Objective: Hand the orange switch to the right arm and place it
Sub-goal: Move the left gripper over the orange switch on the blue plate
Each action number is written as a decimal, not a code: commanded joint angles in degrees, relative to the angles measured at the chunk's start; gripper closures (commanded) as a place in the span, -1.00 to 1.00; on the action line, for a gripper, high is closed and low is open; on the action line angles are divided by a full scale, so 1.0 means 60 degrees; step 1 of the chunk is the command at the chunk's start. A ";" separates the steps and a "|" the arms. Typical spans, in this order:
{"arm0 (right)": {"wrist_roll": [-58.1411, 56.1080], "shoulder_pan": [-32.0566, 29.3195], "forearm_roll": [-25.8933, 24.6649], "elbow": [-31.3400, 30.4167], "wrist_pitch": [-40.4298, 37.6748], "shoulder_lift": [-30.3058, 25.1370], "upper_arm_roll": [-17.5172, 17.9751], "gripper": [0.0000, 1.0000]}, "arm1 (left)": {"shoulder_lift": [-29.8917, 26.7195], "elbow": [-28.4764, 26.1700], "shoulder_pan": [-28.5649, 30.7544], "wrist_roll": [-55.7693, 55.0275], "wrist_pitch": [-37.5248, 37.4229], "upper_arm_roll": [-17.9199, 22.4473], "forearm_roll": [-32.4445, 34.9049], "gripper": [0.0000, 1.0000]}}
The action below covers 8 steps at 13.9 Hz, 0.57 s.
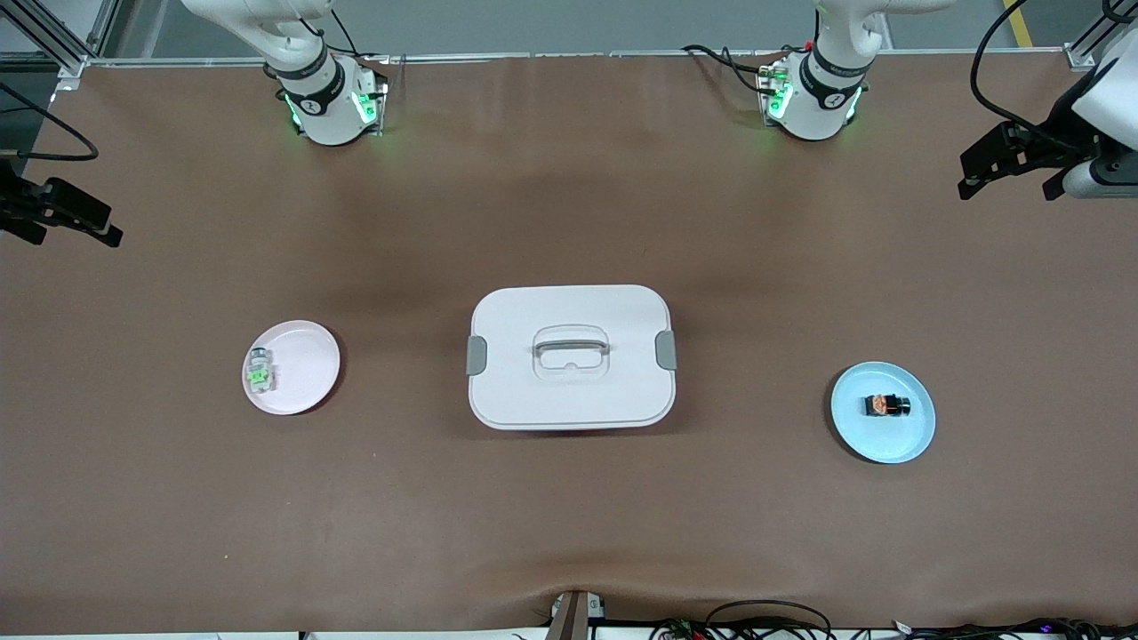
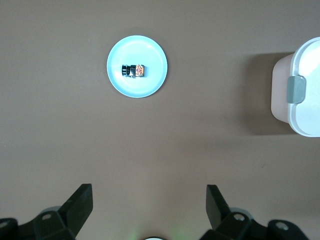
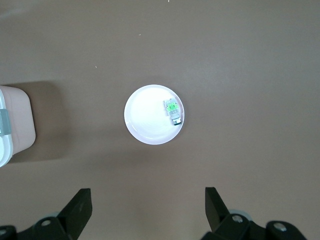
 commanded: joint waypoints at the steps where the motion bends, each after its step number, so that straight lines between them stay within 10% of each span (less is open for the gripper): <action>1: -0.0105 -0.0061 -0.0055 -0.0221 0.0110 -0.0208 0.0041 -1.00 | 0.0070 0.0223 0.0073 0.0110 -0.0201 -0.0002 0.0022 -1.00; 8: -0.0105 -0.0090 -0.0070 -0.0178 0.0111 -0.0208 0.0011 -1.00 | 0.1444 0.0647 0.0542 0.0184 -0.0129 -0.0002 0.0036 -1.00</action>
